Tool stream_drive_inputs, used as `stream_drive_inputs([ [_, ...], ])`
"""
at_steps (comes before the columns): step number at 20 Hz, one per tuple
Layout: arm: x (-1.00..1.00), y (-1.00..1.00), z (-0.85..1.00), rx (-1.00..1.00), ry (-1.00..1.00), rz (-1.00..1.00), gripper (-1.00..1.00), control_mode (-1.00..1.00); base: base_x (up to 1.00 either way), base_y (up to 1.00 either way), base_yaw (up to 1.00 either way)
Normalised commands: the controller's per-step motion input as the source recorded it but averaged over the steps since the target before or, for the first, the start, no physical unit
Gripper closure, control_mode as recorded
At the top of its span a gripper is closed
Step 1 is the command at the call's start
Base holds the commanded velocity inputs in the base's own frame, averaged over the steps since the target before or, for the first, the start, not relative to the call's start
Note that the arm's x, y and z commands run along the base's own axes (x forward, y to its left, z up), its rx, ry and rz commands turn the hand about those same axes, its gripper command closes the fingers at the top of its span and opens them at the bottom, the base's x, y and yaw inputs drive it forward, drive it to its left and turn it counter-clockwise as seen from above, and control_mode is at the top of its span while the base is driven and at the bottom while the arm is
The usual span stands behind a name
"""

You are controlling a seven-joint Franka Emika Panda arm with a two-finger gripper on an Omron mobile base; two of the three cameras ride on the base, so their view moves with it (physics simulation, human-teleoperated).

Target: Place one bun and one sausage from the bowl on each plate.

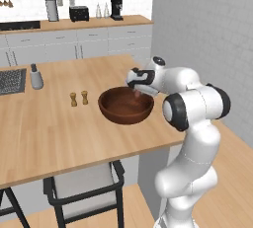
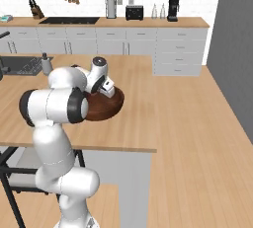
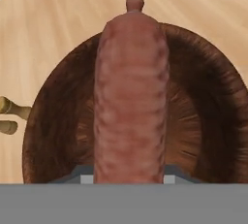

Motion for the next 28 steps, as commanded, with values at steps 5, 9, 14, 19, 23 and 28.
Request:
stream_drive_inputs([
  [5, -0.04, -0.22, 0.63, 0.04, 0.08, -0.06, 1.00, -1.00, 0.00, 0.00, 0.00],
  [9, 0.03, 0.00, 0.10, 0.00, 0.12, -0.08, 1.00, 1.00, 0.00, 0.03, -0.03],
  [14, 0.00, 0.00, 0.00, 0.00, 0.00, 0.00, 1.00, 1.00, -0.01, 0.77, -0.03],
  [19, 0.00, 0.00, 0.00, 0.00, 0.00, 0.00, 1.00, 1.00, 0.00, 1.00, 0.09],
  [23, 0.00, 0.00, 0.00, 0.00, 0.00, 0.00, 1.00, 1.00, 0.00, 1.00, 0.15],
  [28, 0.00, 0.00, 0.00, 0.00, 0.00, 0.00, 1.00, 1.00, 0.00, 0.91, 0.14],
])
